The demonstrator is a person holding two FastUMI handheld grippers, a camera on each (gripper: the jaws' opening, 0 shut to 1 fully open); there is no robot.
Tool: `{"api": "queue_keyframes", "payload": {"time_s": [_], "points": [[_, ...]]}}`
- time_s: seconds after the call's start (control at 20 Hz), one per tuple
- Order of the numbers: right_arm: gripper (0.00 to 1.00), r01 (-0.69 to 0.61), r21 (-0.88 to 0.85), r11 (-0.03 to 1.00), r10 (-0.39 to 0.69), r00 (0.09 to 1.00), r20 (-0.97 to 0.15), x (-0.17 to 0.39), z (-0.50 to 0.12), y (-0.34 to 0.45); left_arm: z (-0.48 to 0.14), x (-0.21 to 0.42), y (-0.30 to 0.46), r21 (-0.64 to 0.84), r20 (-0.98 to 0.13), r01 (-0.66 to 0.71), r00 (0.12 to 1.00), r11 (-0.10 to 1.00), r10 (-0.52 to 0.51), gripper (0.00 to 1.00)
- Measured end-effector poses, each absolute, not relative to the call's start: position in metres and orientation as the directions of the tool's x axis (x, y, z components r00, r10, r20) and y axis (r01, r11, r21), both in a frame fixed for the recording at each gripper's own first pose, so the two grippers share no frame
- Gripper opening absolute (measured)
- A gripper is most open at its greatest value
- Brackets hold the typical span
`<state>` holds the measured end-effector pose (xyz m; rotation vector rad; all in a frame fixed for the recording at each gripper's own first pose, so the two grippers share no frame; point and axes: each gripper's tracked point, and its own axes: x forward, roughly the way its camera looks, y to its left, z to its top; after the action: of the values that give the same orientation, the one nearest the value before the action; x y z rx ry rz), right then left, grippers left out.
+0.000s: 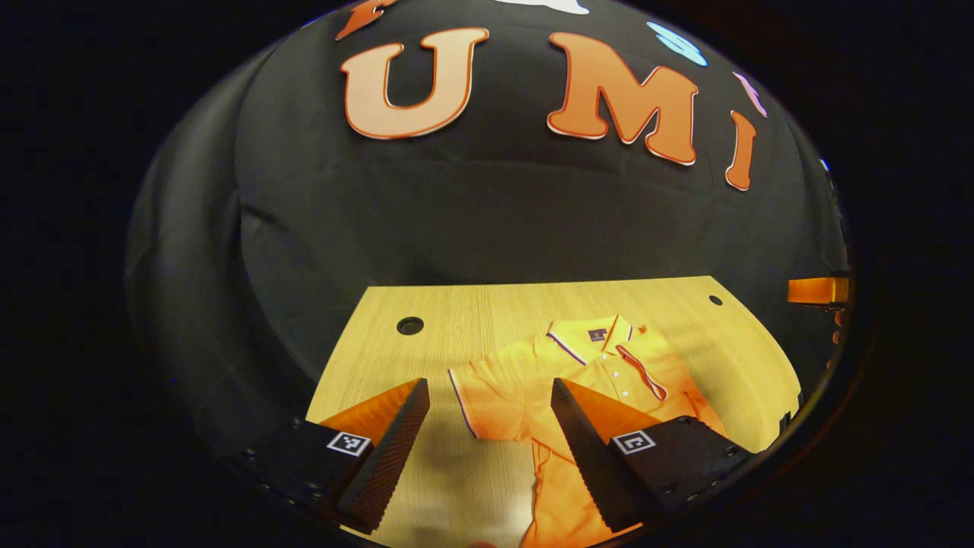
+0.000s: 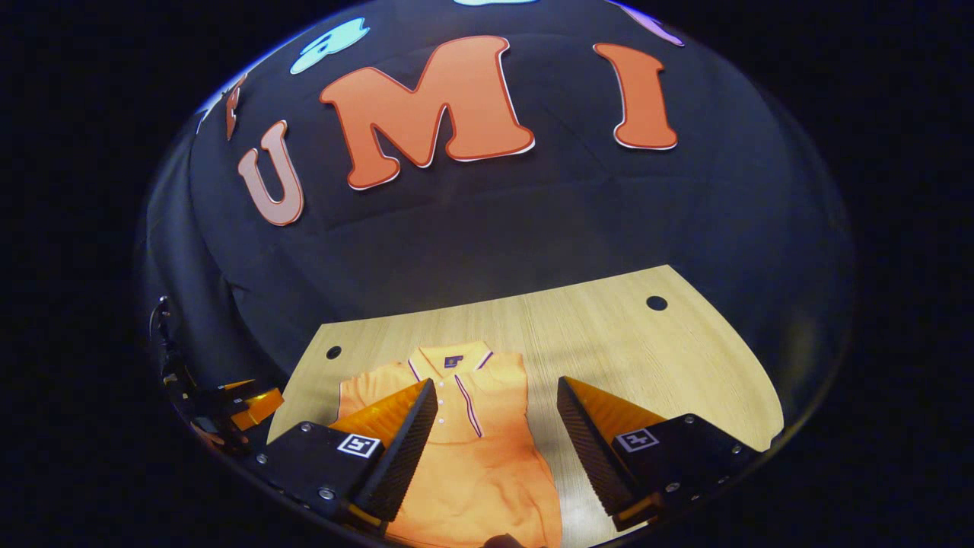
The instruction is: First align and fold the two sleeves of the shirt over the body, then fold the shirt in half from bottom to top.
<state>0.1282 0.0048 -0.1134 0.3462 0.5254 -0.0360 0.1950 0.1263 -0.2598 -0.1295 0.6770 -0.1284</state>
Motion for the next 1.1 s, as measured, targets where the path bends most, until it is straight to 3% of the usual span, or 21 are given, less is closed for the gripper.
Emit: {"api": "queue_keyframes", "payload": {"time_s": [0.05, 0.35, 0.65, 1.1], "points": [[0.97, 0.146, 0.305, 0.941, 0.021, 0.876, -0.483, 0.121, -0.109, 0.004, -0.27, 0.201, 0.127, -0.178, -0.636, 0.082, 0.75, 0.981, -0.179, 1.0], [0.98, 0.224, 0.239, 0.945, -0.104, 0.898, -0.428, 0.082, -0.075, -0.003, -0.333, 0.228, 0.125, -0.243, -0.788, 0.071, 0.568, 0.968, -0.239, 0.97], [0.98, 0.251, 0.186, 0.95, -0.187, 0.934, -0.303, 0.06, -0.015, -0.022, -0.38, 0.252, 0.115, -0.224, -0.864, 0.087, 0.443, 0.971, -0.239, 0.97], [0.98, 0.339, 0.151, 0.929, -0.306, 0.93, -0.202, 0.011, 0.033, -0.033, -0.438, 0.266, 0.117, -0.234, -0.947, 0.022, 0.218, 0.972, -0.234, 0.97]]}}
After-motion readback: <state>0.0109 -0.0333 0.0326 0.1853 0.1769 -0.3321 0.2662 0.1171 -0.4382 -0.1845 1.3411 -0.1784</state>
